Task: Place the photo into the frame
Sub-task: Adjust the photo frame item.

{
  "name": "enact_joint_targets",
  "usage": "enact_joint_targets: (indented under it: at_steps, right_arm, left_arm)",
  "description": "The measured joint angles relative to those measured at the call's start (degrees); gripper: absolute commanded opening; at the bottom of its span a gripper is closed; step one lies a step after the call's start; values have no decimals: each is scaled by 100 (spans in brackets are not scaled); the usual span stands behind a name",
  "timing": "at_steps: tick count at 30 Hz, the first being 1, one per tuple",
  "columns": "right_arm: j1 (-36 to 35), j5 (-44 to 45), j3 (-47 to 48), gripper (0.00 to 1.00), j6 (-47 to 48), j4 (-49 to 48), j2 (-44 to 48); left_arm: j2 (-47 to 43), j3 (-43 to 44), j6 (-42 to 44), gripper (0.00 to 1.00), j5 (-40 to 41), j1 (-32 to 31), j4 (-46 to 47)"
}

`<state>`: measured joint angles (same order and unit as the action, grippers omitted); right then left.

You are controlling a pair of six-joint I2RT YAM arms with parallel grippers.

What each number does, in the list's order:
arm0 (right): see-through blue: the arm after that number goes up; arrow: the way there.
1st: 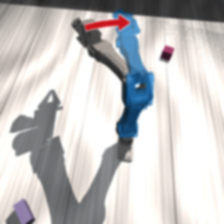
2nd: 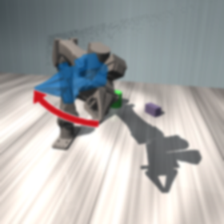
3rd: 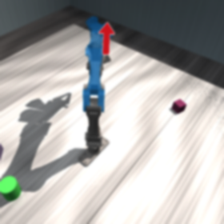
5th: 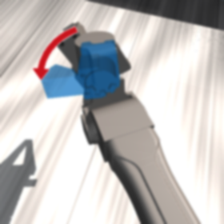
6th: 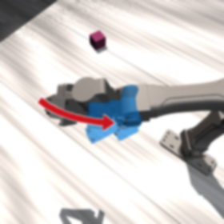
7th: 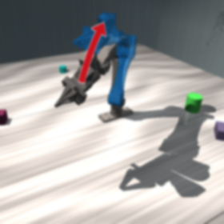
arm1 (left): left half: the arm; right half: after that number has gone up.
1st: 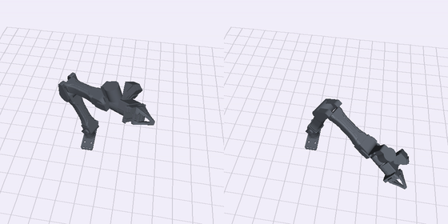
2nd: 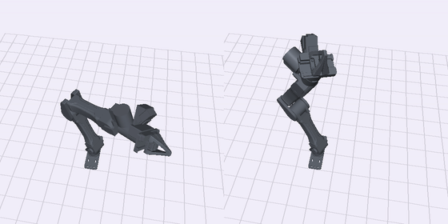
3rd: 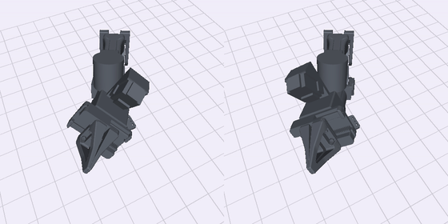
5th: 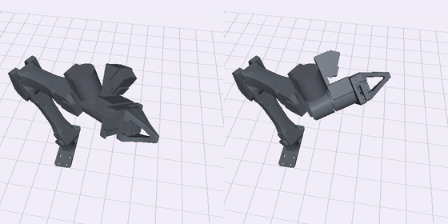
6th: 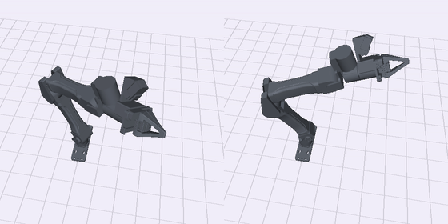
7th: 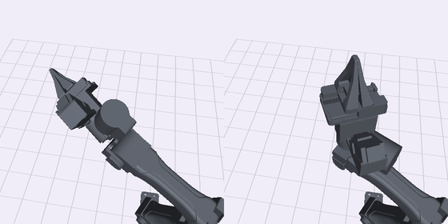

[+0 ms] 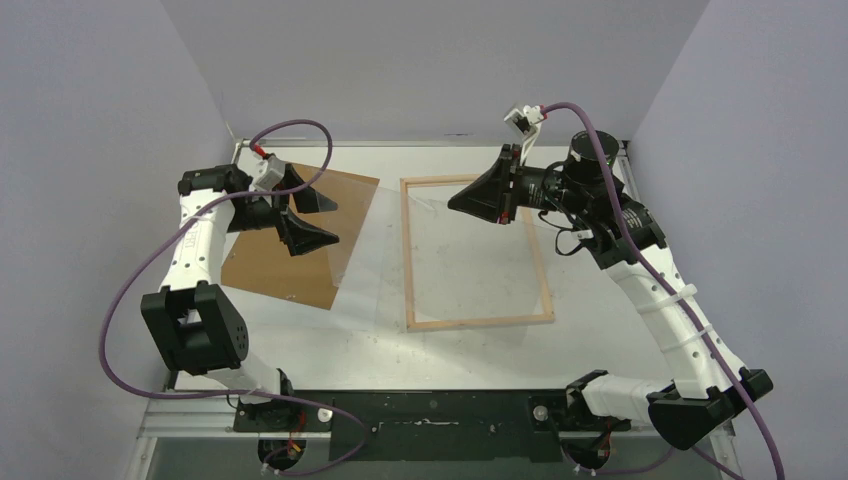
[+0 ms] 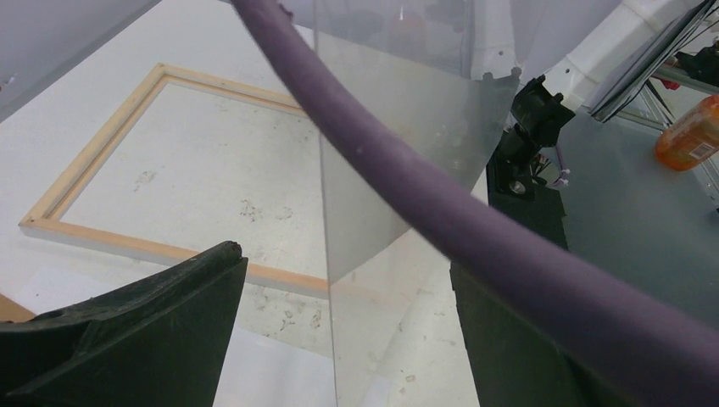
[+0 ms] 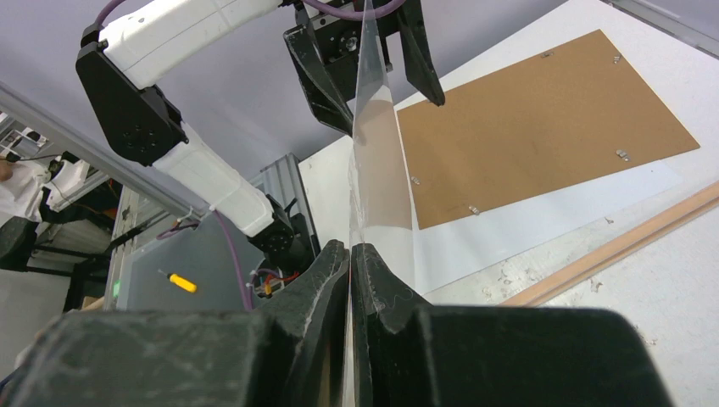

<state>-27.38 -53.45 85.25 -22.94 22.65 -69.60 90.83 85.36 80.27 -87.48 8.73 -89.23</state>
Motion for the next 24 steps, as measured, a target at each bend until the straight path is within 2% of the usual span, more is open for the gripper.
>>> enact_joint_targets:
  at_steps: [4,7,14,18,24]
  right_arm:
    - [116,-48,0,5,-94,-74,0]
    - [343,-101,0,5,-221,-168,0]
    - [1029,-214,-651,5,-595,-846,240]
    - [1215,-304,-1130,5,-990,-1379,319]
    - [1239,-391,-1410,5,-1558,-2120,350]
  left_arm:
    - [-2,-2,-28,68,-42,-177,-7]
    - [-7,-2,-35,52,-70,-299,-15]
    - [-96,0,-28,9,-96,-361,-22]
    - [-138,13,-28,3,-87,-402,-17]
    - [-227,31,-13,0,-81,-503,-15]
